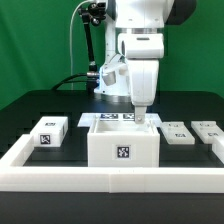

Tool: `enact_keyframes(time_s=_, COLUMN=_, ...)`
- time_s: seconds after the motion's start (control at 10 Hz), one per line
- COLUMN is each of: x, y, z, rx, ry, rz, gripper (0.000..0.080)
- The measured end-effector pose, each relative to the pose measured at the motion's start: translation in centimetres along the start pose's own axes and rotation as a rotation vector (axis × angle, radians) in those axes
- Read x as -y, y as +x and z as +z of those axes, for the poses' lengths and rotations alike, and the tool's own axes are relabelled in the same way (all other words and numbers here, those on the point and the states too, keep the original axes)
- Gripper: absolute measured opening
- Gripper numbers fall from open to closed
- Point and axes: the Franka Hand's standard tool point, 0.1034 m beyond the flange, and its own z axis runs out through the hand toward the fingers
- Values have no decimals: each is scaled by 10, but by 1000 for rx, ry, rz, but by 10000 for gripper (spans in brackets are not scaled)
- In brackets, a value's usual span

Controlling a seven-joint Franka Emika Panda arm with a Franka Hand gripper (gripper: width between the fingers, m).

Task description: Assemble cabinet

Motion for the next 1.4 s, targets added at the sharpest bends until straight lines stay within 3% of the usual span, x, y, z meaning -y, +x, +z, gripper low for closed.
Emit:
enact_keyframes(time_s=0.5, x=8, y=1, z=8, rx=-2, ry=15, rz=23, gripper=798)
enact_keyframes(time_s=0.8, x=20, y=2, z=23, rx=-5, ry=44, rz=26, gripper=798)
enact_keyframes(time_s=1.1, x=22, y=3, z=27, rx=-6, ry=53, rz=26, gripper=798)
enact_keyframes(time_s=1.2, x=19, y=3, z=26, rx=-6, ry=51, rz=34, gripper=707)
enact_keyframes(time_s=1.3, x=19, y=3, z=26, rx=-6, ry=50, rz=34, gripper=524)
enact_keyframes(time_s=1.4, x=20, y=3, z=26, rx=-6, ry=52, rz=35, gripper=389)
